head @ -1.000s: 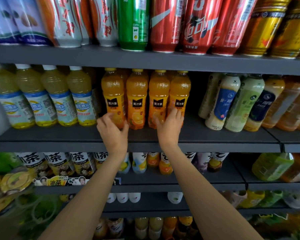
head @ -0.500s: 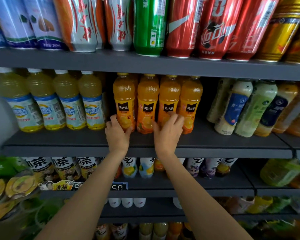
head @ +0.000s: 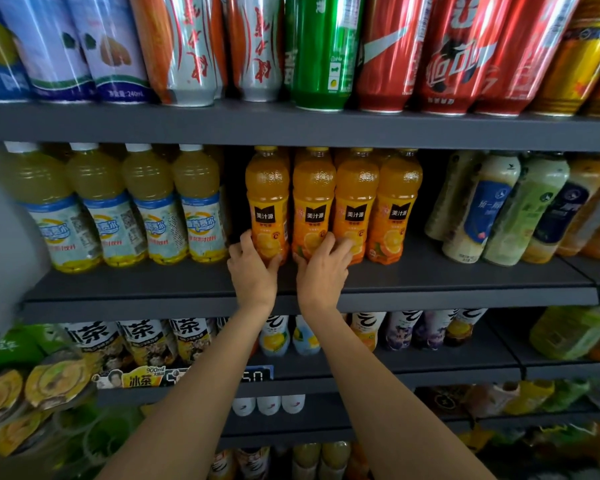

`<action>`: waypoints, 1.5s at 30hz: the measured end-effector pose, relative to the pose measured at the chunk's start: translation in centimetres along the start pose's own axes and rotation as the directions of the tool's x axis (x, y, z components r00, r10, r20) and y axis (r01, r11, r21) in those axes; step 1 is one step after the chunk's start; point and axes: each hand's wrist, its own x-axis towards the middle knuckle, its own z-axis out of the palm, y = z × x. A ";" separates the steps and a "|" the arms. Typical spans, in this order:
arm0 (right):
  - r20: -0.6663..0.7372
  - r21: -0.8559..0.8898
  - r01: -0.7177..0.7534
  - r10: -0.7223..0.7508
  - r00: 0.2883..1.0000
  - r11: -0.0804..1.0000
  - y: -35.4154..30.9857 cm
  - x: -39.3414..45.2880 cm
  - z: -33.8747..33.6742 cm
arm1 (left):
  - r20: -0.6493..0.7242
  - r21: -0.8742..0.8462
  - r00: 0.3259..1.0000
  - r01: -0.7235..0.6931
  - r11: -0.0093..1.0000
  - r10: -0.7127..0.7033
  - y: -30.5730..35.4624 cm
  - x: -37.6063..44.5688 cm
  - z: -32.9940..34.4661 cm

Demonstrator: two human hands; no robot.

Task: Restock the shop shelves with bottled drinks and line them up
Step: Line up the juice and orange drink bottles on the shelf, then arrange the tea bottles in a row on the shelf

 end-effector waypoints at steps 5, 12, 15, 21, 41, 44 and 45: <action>0.043 -0.034 -0.044 0.045 0.998 0.998 -0.5 0.1 -0.6 | -0.005 0.013 1.000 0.010 1.000 -0.010 0.1 -0.2 0.0; 0.144 -0.054 0.086 -0.077 0.987 0.995 1.1 1.3 -2.8 | -0.033 0.018 0.999 -0.002 1.000 0.002 0.6 -1.1 0.2; 0.121 0.001 0.166 -0.165 0.979 0.986 1.8 1.7 -3.7 | -0.087 0.017 0.996 -0.002 1.000 0.004 1.1 -1.6 0.3; -0.184 0.188 0.111 -0.076 0.980 0.976 5.9 3.6 -7.4 | -0.227 0.136 0.945 -0.207 0.969 0.234 3.7 -5.2 3.3; 0.253 0.144 0.167 -0.200 0.947 0.975 25.7 10.6 -21.7 | 0.056 0.020 0.919 -0.391 0.920 0.389 16.0 -17.8 16.3; 0.184 0.100 0.124 -0.141 0.973 0.987 29.2 12.3 -25.0 | 0.136 0.009 0.905 -0.407 0.913 0.402 18.6 -19.0 18.6; 0.154 0.087 0.086 -0.099 0.983 0.992 30.5 13.0 -26.0 | 0.155 0.008 0.895 -0.425 0.905 0.418 19.8 -19.4 19.4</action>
